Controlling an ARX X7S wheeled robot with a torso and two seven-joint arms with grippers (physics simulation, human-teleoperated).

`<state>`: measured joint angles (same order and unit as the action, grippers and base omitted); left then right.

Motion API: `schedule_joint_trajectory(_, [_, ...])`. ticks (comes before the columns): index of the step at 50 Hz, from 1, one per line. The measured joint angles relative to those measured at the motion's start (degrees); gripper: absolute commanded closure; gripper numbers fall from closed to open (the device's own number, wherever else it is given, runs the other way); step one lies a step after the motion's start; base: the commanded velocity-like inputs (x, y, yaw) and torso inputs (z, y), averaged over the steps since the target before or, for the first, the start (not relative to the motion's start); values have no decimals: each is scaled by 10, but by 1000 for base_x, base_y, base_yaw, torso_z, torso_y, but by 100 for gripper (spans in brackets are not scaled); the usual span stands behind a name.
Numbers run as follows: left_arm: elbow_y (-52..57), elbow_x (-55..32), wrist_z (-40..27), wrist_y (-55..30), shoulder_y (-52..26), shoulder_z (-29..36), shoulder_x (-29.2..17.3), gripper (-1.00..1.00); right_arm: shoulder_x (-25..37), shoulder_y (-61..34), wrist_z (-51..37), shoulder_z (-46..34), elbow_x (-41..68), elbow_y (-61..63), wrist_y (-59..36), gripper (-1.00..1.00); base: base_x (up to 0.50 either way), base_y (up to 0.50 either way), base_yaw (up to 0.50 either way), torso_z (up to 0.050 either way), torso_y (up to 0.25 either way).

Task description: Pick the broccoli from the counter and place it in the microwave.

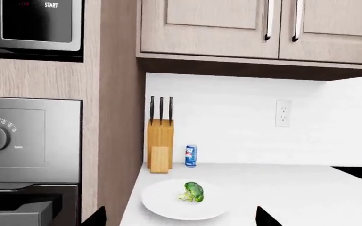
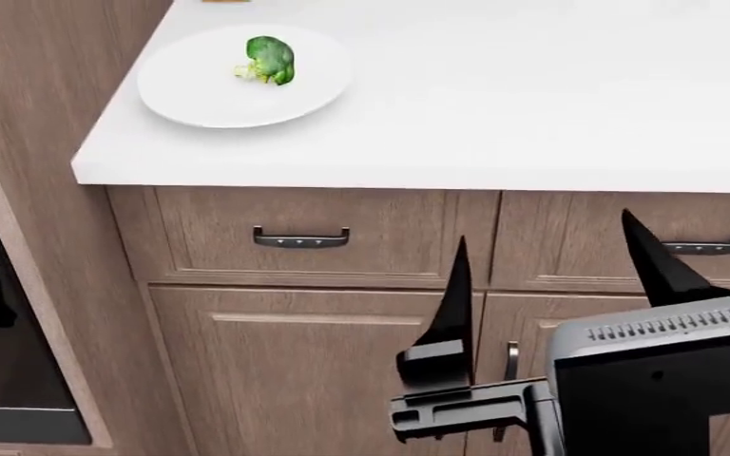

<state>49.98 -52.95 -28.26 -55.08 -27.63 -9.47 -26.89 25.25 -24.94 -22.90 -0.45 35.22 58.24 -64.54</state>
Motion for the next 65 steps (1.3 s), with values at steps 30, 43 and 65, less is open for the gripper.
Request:
schedule_joint_trajectory(30, [-29, -138, -61, -66, -73, -24, -29, -100, 21, -71, -73, 35, 115, 14, -67, -100, 41, 0, 0, 23, 0])
schedule_joint_trajectory(43, [-46, -186, -76, -98, -135, -5, -47, -100, 28, -117, -104, 49, 159, 5, -82, -100, 500, 0, 0, 0, 0])
schedule_joint_trajectory(65, [-82, -248, -134, -124, -167, 4, -49, -100, 47, -125, -123, 45, 182, -6, -67, -100, 500, 0, 0, 0, 1])
